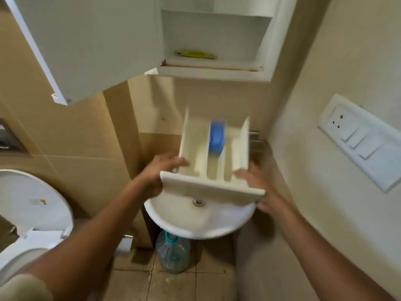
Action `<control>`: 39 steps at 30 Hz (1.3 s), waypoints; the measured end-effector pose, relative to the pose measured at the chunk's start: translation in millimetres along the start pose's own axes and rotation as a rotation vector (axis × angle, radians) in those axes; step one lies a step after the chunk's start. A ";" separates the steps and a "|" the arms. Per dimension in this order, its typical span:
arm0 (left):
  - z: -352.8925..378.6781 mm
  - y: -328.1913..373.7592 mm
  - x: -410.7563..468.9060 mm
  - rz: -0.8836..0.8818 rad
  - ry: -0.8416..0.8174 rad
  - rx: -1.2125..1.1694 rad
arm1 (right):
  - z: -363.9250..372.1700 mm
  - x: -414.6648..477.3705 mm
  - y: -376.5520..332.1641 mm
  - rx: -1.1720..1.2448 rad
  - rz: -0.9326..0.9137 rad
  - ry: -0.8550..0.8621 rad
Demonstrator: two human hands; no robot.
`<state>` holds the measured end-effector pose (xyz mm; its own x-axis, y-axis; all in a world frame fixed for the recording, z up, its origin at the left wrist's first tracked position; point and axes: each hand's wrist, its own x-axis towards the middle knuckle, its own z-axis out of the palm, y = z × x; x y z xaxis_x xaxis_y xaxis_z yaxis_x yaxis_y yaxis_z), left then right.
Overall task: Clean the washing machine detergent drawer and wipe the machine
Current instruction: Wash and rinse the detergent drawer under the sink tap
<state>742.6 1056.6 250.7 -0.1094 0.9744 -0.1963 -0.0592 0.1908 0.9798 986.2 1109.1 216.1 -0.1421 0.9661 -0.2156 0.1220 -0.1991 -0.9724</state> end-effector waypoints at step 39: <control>8.6 -24.9 -26.2 0.594 0.316 1.306 | 98.7 34.2 -106.6 -2.116 -0.578 -0.697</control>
<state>755.5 1027.3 231.7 -0.0149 0.9134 0.4068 0.9717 -0.0826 0.2211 871.4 1147.2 303.6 -0.6711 0.5615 -0.4840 0.3930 0.8231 0.4099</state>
